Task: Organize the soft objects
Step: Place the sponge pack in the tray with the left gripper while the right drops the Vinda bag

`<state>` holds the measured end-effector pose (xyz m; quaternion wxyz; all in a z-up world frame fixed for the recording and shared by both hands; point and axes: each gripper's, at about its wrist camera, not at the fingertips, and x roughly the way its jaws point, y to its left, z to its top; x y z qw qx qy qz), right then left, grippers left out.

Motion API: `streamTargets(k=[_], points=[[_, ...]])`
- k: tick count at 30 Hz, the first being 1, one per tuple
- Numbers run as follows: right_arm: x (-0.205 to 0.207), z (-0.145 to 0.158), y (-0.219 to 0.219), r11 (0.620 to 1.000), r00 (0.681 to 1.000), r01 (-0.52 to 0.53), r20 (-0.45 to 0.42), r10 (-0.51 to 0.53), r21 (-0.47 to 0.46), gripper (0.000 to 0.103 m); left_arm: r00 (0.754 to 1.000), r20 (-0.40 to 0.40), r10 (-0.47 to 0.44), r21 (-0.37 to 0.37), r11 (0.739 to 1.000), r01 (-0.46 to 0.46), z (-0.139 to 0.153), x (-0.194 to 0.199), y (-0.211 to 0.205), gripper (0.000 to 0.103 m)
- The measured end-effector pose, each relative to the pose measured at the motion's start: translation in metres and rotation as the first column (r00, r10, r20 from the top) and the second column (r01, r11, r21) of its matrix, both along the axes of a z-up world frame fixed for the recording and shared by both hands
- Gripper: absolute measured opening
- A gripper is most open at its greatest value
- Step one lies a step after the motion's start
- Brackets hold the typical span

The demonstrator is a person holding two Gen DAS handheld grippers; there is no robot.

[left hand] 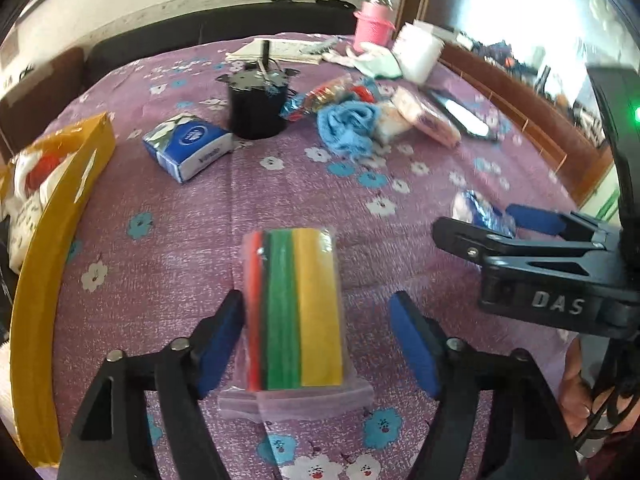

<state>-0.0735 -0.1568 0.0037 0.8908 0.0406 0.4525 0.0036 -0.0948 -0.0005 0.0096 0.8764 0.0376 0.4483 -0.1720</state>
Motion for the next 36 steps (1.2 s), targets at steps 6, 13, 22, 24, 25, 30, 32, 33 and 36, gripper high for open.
streamTargets(k=[6, 13, 22, 24, 25, 30, 32, 33, 36], points=[[0.0, -0.007, 0.003, 0.999, 0.999, 0.004, -0.037, -0.006, -0.04, 0.051, 1.0, -0.002, 0.015, -0.064, 0.998, -0.015, 0.003, -0.001, 0.018, 0.034], [-0.019, 0.019, 0.011, 0.999, 0.999, -0.045, 0.01, 0.045, -0.002, 0.051, 0.997, 0.01, 0.081, -0.215, 0.973, -0.077, 0.027, -0.016, 0.071, 0.034], [-0.018, 0.058, 0.078, 0.98, 0.978, -0.197, 0.074, 0.194, 0.027, 0.051, 0.961, 0.027, 0.276, -0.311, 0.916, -0.255, 0.054, -0.038, 0.18, 0.034], [-0.017, 0.062, 0.098, 0.972, 0.97, -0.233, 0.073, 0.23, 0.036, 0.051, 0.946, 0.023, 0.322, -0.314, 0.901, -0.299, 0.053, -0.039, 0.204, 0.034], [-0.016, 0.064, 0.108, 0.967, 0.966, -0.252, 0.073, 0.249, 0.041, 0.051, 0.938, 0.021, 0.346, -0.314, 0.893, -0.322, 0.053, -0.04, 0.218, 0.034], [-0.003, 0.073, 0.161, 0.938, 0.939, -0.341, 0.072, 0.337, 0.064, 0.051, 0.898, -0.001, 0.44, -0.299, 0.857, -0.42, 0.05, -0.034, 0.276, 0.034], [0.004, 0.073, 0.182, 0.924, 0.926, -0.376, 0.068, 0.371, 0.075, 0.051, 0.886, 0.001, 0.464, -0.286, 0.849, -0.444, 0.05, -0.031, 0.291, 0.034], [0.007, 0.073, 0.191, 0.918, 0.921, -0.39, 0.065, 0.385, 0.079, 0.051, 0.881, 0.001, 0.474, -0.276, 0.847, -0.455, 0.05, -0.027, 0.298, 0.034], [0.016, 0.07, 0.224, 0.894, 0.899, -0.439, 0.055, 0.435, 0.091, 0.051, 0.867, -0.008, 0.499, -0.244, 0.84, -0.485, 0.044, -0.013, 0.316, 0.034]])
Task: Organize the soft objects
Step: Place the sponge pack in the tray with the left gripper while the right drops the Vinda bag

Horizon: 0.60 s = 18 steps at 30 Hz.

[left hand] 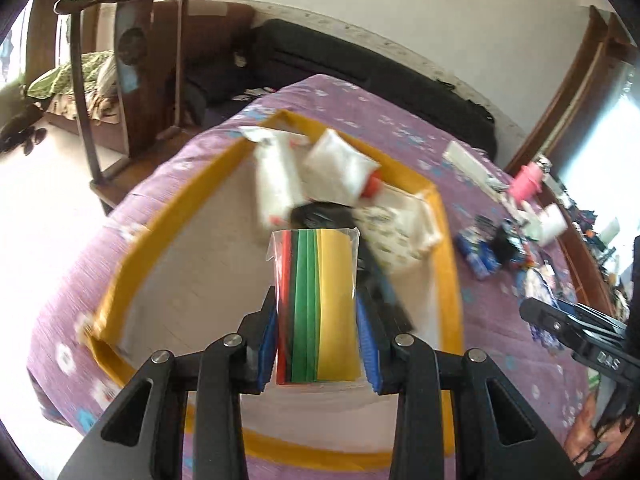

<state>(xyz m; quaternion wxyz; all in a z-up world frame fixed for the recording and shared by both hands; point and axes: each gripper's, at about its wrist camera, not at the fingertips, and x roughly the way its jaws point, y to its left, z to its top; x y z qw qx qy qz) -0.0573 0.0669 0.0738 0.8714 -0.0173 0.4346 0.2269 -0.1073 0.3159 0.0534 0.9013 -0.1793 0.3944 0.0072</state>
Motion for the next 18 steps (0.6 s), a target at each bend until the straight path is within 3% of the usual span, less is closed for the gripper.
streamTargets(k=[8, 11, 18], points=[[0.01, -0.014, 0.062, 0.993, 0.992, -0.117, -0.041, 0.117, 0.002, 0.052, 0.997, -0.065, 0.039, 0.005, 0.999, -0.039, -0.021, 0.022, 0.028, 0.035], [0.008, -0.019, 0.077, 0.988, 0.987, -0.153, -0.052, 0.152, 0.0, 0.052, 0.996, -0.065, 0.055, -0.012, 0.998, -0.056, -0.024, 0.023, 0.035, 0.046], [0.004, -0.033, 0.097, 0.98, 0.976, -0.201, -0.087, 0.2, -0.002, 0.052, 0.998, -0.022, 0.056, -0.057, 0.997, -0.058, -0.015, 0.017, 0.033, 0.06]])
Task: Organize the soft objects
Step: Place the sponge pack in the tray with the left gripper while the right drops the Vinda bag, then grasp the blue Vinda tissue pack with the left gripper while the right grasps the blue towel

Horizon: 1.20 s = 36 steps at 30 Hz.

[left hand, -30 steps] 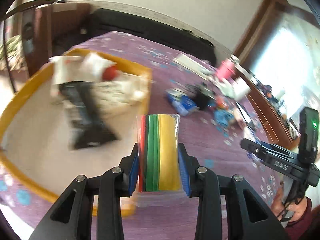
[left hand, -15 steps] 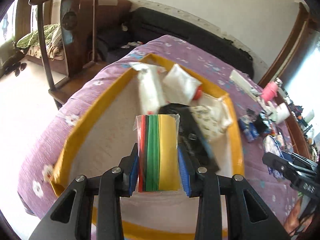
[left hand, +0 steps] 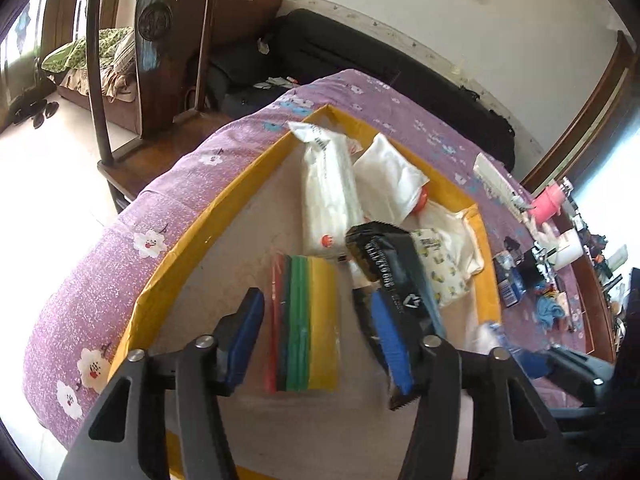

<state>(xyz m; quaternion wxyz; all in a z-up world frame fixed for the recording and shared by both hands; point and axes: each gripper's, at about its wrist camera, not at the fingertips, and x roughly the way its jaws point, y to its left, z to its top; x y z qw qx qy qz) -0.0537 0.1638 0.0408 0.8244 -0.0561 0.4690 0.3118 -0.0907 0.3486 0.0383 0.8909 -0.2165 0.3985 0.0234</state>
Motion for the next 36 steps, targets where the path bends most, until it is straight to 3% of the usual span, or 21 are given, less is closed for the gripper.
streamTargets(k=[4, 7, 9, 15, 27, 36], points=[[-0.002, -0.004, 0.002, 1.0, 1.0, -0.01, 0.003, 0.01, 0.0, 0.054, 0.999, 0.033, 0.009, 0.005, 1.0, -0.009, 0.009, -0.008, -0.005, 0.071], [-0.001, -0.004, 0.0, 0.999, 1.0, -0.016, -0.009, 0.016, 0.028, 0.06, 0.999, 0.05, 0.016, 0.003, 1.0, -0.016, 0.015, -0.014, -0.006, 0.073], [-0.002, -0.001, -0.002, 0.999, 1.0, -0.011, -0.003, 0.011, 0.043, 0.075, 0.998, 0.054, 0.023, -0.003, 1.0, -0.023, 0.017, -0.018, -0.006, 0.073], [-0.006, 0.008, -0.024, 0.997, 0.999, 0.033, 0.028, -0.035, 0.071, 0.078, 0.998, 0.048, 0.033, -0.019, 0.999, -0.032, 0.022, -0.026, -0.01, 0.076], [-0.013, -0.005, -0.132, 0.965, 0.972, 0.237, -0.022, -0.236, 0.114, 0.078, 0.995, 0.062, -0.073, 0.0, 0.997, 0.073, 0.033, -0.035, -0.074, 0.081], [-0.01, -0.015, -0.24, 0.889, 0.898, 0.44, -0.037, -0.439, 0.124, 0.078, 0.973, 0.034, -0.228, 0.043, 0.973, 0.227, 0.03, -0.032, -0.15, 0.082]])
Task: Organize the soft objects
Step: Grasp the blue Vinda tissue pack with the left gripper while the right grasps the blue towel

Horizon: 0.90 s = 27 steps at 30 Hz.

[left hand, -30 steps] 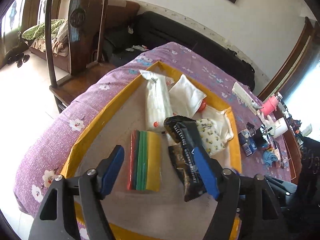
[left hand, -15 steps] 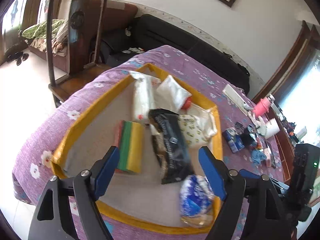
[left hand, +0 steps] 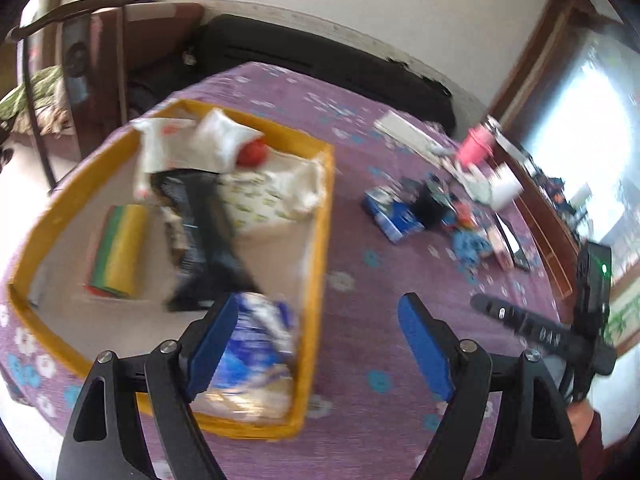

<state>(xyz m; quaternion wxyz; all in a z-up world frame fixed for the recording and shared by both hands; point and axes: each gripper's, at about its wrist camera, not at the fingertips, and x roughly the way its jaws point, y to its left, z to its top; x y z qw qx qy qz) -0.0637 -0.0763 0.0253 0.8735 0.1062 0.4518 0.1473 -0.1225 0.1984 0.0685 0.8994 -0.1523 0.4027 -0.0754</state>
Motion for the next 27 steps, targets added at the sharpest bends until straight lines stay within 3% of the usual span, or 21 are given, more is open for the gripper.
streamTargets(k=[7, 12, 20, 24, 27], points=[[0.009, -0.004, -0.063, 0.99, 0.991, 0.133, 0.0, -0.133, 0.044, 0.079, 0.991, -0.033, -0.131, 0.046, 0.99, 0.133, -0.004, 0.035, -0.061, 0.082], [0.023, -0.004, -0.079, 0.985, 0.985, 0.171, 0.02, -0.172, 0.012, 0.08, 0.981, -0.052, -0.187, 0.083, 0.978, 0.191, -0.008, 0.061, -0.093, 0.082], [0.063, 0.004, -0.06, 0.979, 0.978, 0.165, 0.152, -0.146, -0.116, 0.08, 0.968, -0.096, -0.231, 0.133, 0.961, 0.242, -0.02, 0.117, -0.122, 0.082], [0.083, -0.001, -0.035, 0.961, 0.974, 0.145, 0.207, -0.097, -0.235, 0.08, 0.968, -0.141, -0.205, 0.09, 0.972, 0.219, -0.03, 0.15, -0.122, 0.082], [0.092, -0.011, -0.028, 0.958, 0.978, 0.119, 0.199, -0.067, -0.262, 0.08, 0.967, -0.167, -0.19, 0.088, 0.974, 0.207, -0.037, 0.166, -0.123, 0.082]])
